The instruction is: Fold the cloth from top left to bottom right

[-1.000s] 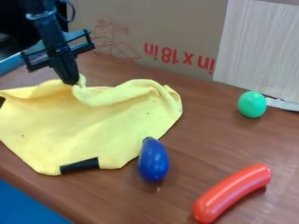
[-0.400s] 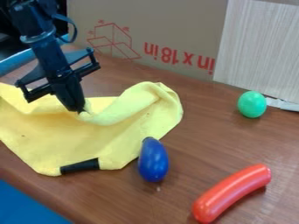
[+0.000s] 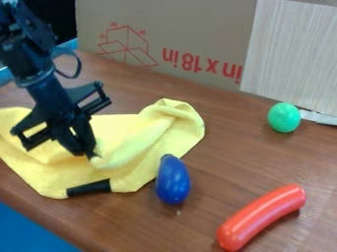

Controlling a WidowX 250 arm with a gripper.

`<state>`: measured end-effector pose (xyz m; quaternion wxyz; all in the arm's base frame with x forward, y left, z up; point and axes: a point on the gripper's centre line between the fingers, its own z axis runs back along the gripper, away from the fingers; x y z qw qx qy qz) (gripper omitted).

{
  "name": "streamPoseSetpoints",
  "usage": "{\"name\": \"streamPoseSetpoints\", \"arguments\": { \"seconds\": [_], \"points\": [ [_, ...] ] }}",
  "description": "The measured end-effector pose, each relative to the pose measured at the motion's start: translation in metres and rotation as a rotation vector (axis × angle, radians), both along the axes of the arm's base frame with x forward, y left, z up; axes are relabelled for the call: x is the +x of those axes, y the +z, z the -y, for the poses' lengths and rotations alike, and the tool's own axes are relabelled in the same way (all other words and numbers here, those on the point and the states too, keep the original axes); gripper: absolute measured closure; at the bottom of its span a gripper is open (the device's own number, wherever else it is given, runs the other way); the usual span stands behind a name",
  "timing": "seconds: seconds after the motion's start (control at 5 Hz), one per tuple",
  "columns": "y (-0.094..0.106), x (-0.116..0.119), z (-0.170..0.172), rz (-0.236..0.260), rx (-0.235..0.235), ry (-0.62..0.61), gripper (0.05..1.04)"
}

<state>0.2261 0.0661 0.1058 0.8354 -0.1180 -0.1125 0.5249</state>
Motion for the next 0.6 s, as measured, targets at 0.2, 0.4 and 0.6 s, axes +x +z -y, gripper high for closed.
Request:
{"name": "streamPoseSetpoints", "arguments": {
  "seconds": [0.2,0.4,0.6],
  "points": [
    [-0.006,-0.007,0.001,-0.008,-0.002,0.005,0.595],
    [-0.004,-0.011,0.003,-0.062,0.045,-0.077,0.286],
    [0.017,-0.006,0.000,-0.126,0.114,-0.156,0.081]
  ]
}}
